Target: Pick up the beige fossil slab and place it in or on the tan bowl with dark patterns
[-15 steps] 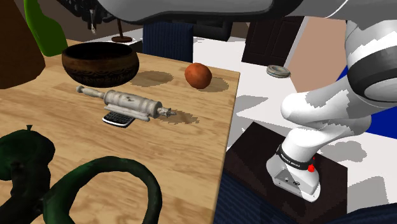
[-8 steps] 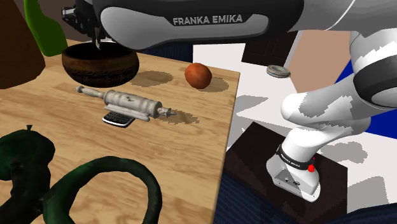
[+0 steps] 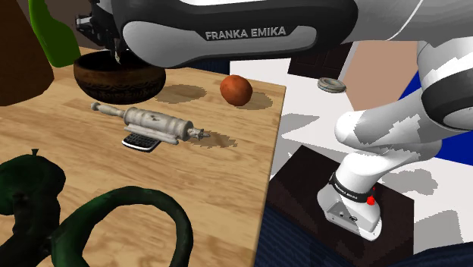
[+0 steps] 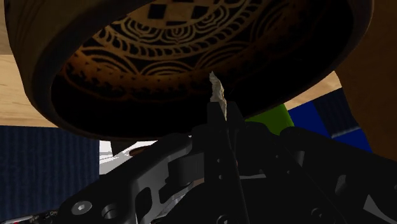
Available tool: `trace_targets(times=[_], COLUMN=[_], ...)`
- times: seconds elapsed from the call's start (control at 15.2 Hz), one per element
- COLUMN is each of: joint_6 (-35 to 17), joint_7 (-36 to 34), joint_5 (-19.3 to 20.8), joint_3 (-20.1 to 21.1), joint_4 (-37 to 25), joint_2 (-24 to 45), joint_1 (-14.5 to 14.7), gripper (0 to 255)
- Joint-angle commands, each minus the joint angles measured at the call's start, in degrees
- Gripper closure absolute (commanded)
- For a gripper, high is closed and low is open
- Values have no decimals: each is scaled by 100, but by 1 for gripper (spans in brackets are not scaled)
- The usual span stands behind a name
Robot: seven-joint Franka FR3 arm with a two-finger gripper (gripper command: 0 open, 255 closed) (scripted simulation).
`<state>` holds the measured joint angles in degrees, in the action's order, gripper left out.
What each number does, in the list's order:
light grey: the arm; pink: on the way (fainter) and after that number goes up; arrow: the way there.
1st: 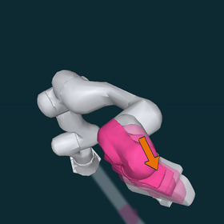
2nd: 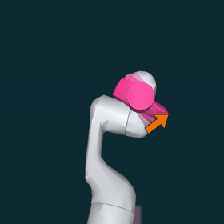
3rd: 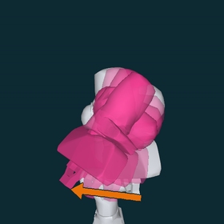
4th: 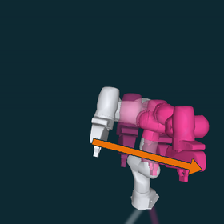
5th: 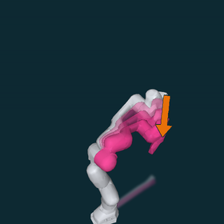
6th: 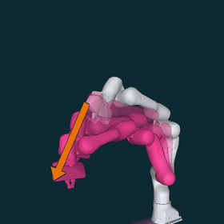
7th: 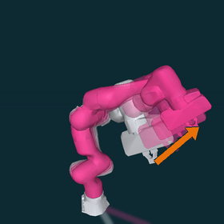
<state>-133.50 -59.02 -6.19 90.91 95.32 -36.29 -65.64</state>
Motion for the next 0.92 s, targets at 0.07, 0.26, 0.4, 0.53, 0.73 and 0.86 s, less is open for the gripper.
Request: trace_targets(times=[0.07, 0.26, 0.4, 0.53, 0.73, 0.86], joint_6=[0, 0, 123, 383, 489, 490], joint_7=[0, 0, -26, -70, -80, -80], joint_5=[0, 0, 43, 118, 135, 135], joint_3=[0, 0, -171, -502, -630, -630], joint_4=[0, 0, 3, -18, -35, -36], joint_2=[0, 0, 27, 62, 66, 65], joint_1=[0, 0, 216, 630, 785, 785], gripper=[0, 0, 0, 0, 0, 0])
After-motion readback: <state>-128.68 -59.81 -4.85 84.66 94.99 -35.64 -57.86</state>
